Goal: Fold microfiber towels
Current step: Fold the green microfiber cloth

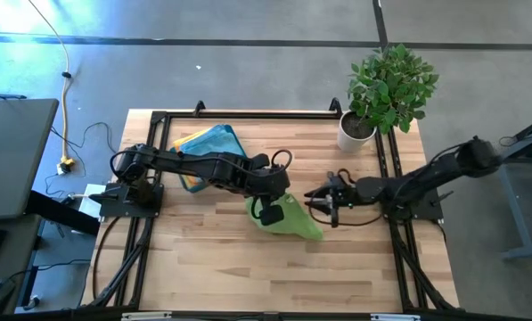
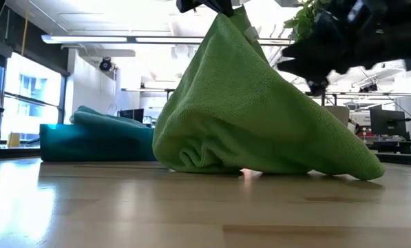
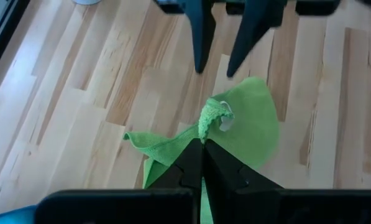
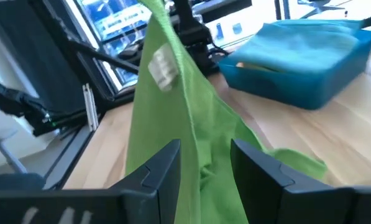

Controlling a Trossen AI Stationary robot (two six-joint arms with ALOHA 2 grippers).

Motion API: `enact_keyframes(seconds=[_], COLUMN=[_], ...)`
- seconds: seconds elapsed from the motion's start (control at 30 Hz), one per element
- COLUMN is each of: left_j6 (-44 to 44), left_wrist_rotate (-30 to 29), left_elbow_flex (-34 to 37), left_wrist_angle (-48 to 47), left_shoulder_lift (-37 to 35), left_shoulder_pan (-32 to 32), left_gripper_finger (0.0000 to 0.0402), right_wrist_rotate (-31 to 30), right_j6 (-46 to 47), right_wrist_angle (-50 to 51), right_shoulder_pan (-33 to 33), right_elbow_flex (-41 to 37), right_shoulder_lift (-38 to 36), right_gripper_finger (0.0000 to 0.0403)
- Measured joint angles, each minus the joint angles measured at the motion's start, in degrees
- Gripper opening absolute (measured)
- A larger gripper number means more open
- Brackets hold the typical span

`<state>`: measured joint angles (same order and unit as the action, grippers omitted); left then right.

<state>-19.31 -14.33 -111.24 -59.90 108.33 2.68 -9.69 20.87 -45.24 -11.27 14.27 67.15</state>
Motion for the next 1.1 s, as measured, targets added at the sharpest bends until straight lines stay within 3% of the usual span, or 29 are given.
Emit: enact_keyframes(seconds=[0.23,0.5,0.7,1.1], left_j6=[0.0,0.0,0.0,-0.1], left_wrist_rotate=[0.0,-0.8,-3.2,-7.1], left_elbow_flex=[0.0,0.0,0.0,-0.1], left_wrist_angle=[-0.2,-0.3,-1.4,-6.9], left_shoulder_lift=[0.0,0.0,-0.5,-3.9], left_shoulder_pan=[0.0,0.0,0.0,0.0], left_gripper_finger=[0.0,0.0,0.0,0.0], right_wrist_rotate=[8.8,13.0,19.9,22.6], right_j6=[-3.0,-2.8,1.9,7.4], right_wrist_angle=[1.0,3.0,5.9,15.5], right_shoulder_pan=[3.7,5.7,4.0,-1.1], right_elbow_flex=[7.6,10.8,10.8,10.8], right_shoulder_lift=[7.8,14.2,15.8,15.8], right_gripper_finger=[0.0139,0.016,0.0147,0.0124])
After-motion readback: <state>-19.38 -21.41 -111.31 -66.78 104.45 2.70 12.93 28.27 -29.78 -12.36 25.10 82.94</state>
